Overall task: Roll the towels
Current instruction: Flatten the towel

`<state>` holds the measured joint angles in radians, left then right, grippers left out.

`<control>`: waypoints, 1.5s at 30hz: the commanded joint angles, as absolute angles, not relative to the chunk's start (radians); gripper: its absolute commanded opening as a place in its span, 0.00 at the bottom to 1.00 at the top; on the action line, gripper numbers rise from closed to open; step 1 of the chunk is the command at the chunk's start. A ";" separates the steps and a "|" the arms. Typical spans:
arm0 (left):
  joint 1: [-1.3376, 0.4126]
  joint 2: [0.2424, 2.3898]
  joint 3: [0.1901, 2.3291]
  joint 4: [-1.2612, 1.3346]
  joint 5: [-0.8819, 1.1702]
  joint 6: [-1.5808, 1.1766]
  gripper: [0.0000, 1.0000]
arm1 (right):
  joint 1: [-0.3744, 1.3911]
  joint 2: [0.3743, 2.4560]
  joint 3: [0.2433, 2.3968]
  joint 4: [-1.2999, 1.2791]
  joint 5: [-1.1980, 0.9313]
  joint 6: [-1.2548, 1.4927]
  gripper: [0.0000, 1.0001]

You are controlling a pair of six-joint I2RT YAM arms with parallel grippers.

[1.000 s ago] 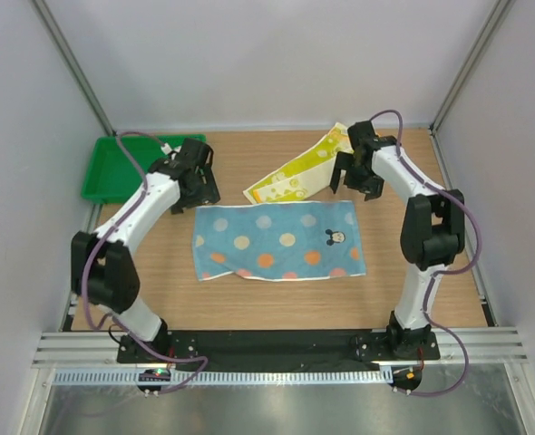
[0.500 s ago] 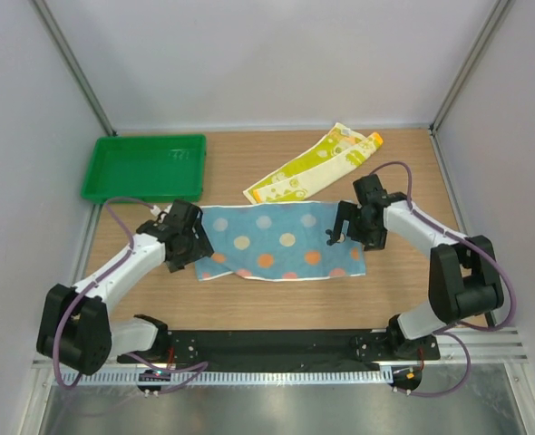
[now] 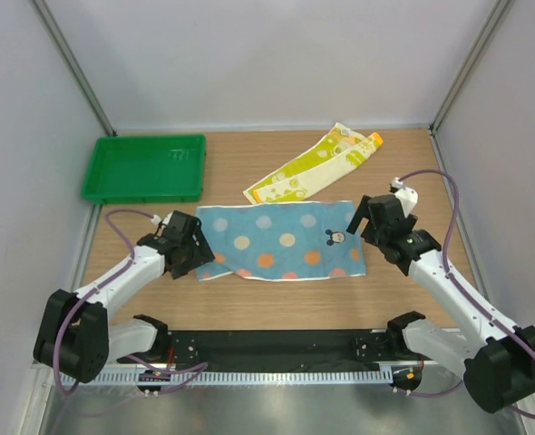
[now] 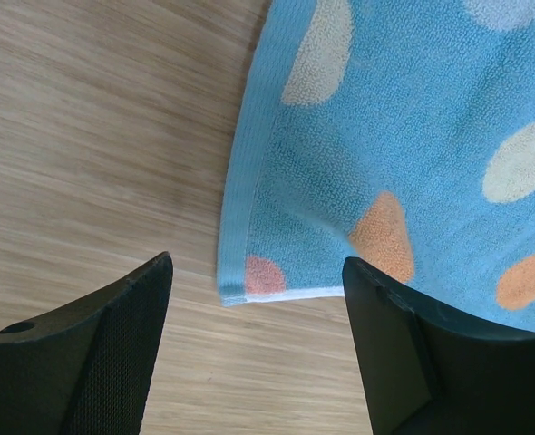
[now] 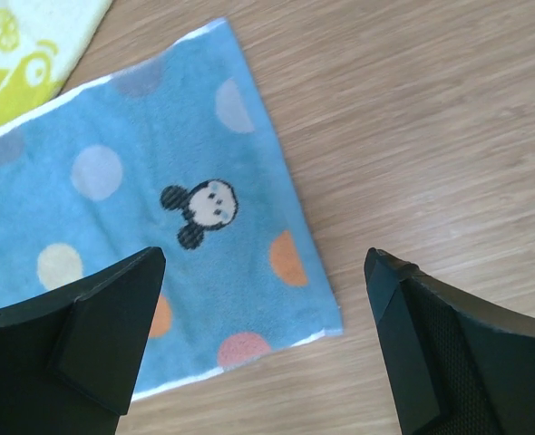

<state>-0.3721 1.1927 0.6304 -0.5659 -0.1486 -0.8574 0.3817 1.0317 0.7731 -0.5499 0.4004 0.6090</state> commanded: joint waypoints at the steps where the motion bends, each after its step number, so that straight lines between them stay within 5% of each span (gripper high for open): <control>1: -0.376 1.187 0.620 -0.465 -0.149 -0.861 0.76 | 0.330 0.968 0.663 -0.427 0.385 0.678 1.00; 24: -0.376 1.284 0.563 -0.334 -0.173 -0.885 0.74 | 0.327 1.094 0.726 -0.419 0.402 0.565 1.00; 45: -0.411 1.032 0.480 -0.538 -0.146 -0.948 0.68 | 0.328 0.996 0.733 -0.566 0.387 0.594 1.00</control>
